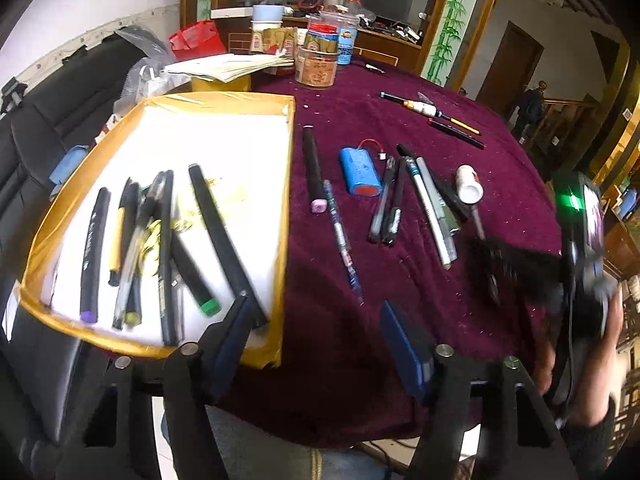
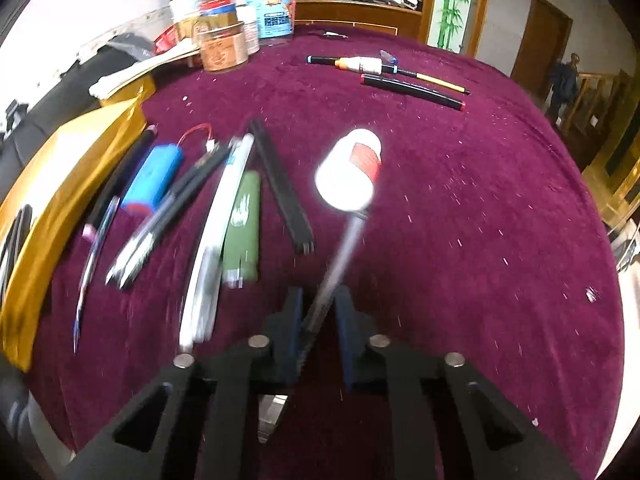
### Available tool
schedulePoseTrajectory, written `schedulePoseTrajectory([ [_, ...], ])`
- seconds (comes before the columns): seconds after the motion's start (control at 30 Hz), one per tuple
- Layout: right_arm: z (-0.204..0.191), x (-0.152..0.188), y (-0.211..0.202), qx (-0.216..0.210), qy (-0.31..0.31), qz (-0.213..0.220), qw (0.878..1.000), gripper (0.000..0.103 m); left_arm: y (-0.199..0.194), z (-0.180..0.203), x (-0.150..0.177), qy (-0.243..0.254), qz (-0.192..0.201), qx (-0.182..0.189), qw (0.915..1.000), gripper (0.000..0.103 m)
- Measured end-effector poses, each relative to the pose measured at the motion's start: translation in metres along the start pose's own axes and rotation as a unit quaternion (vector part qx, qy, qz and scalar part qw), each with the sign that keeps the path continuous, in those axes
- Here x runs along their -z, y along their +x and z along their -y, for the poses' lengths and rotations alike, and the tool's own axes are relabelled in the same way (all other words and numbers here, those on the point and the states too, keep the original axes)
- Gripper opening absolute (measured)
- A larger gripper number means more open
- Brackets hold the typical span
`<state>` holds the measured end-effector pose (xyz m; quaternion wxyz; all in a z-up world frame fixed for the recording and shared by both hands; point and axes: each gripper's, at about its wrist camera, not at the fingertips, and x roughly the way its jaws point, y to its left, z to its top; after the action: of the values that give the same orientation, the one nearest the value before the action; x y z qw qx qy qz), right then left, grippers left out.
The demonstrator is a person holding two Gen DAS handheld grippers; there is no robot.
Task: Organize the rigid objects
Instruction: 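Move both tools back over the pens on the maroon cloth, then grasp a clear pen with the right tool while the left lowers toward a pen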
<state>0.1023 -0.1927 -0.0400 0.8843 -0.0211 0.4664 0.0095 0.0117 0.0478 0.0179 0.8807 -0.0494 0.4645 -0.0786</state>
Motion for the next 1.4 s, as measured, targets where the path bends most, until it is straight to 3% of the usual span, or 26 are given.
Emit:
schedulePoseTrajectory([
  [0.1, 0.002, 0.019, -0.013, -0.004, -0.003, 0.008, 1.0, 0.009, 0.01, 0.015, -0.015, 0.029, -0.006, -0.011, 0.9995, 0.069],
  [0.23, 0.006, 0.035, -0.021, -0.02, -0.003, 0.036, 0.999, 0.009, 0.037, 0.027, -0.037, 0.062, -0.011, -0.063, 0.996, 0.067],
  [0.33, 0.016, 0.038, -0.022, -0.052, 0.021, 0.04, 0.998, 0.009, 0.051, 0.029, -0.05, 0.071, -0.028, -0.088, 0.9932, 0.053],
  [0.5, 0.025, 0.036, -0.021, -0.097, 0.043, 0.04, 0.994, 0.009, 0.034, 0.032, -0.048, 0.062, -0.017, -0.052, 0.9966, 0.052],
  [0.67, 0.018, 0.038, -0.023, -0.101, 0.031, 0.042, 0.993, 0.009, 0.053, 0.044, -0.044, 0.082, -0.044, -0.057, 0.994, 0.052],
  [0.73, 0.018, 0.038, -0.024, -0.103, 0.031, 0.042, 0.993, 0.009, 0.07, 0.039, -0.046, 0.073, -0.071, -0.036, 0.9941, 0.052],
  [0.8, 0.018, 0.038, -0.024, -0.105, 0.033, 0.043, 0.993, 0.009, 0.074, 0.038, -0.048, 0.073, -0.069, -0.042, 0.9941, 0.041],
  [0.97, 0.019, 0.038, -0.024, -0.106, 0.029, 0.042, 0.993, 0.009, 0.077, 0.04, -0.048, 0.092, -0.072, -0.024, 0.9929, 0.041],
  [1.07, 0.019, 0.038, -0.024, -0.107, 0.029, 0.043, 0.993, 0.009, 0.077, 0.036, -0.048, 0.104, -0.07, -0.04, 0.9914, 0.034],
  [1.23, 0.018, 0.038, -0.024, -0.106, 0.027, 0.043, 0.993, 0.009, 0.069, 0.021, -0.046, 0.077, -0.068, -0.046, 0.9937, 0.035],
  [1.3, 0.018, 0.038, -0.024, -0.106, 0.027, 0.043, 0.993, 0.009, 0.068, 0.022, -0.046, 0.069, -0.066, -0.032, 0.995, 0.051],
  [1.4, 0.018, 0.038, -0.024, -0.107, 0.028, 0.043, 0.993, 0.009, 0.068, 0.032, -0.045, 0.074, -0.063, -0.02, 0.9951, 0.058],
])
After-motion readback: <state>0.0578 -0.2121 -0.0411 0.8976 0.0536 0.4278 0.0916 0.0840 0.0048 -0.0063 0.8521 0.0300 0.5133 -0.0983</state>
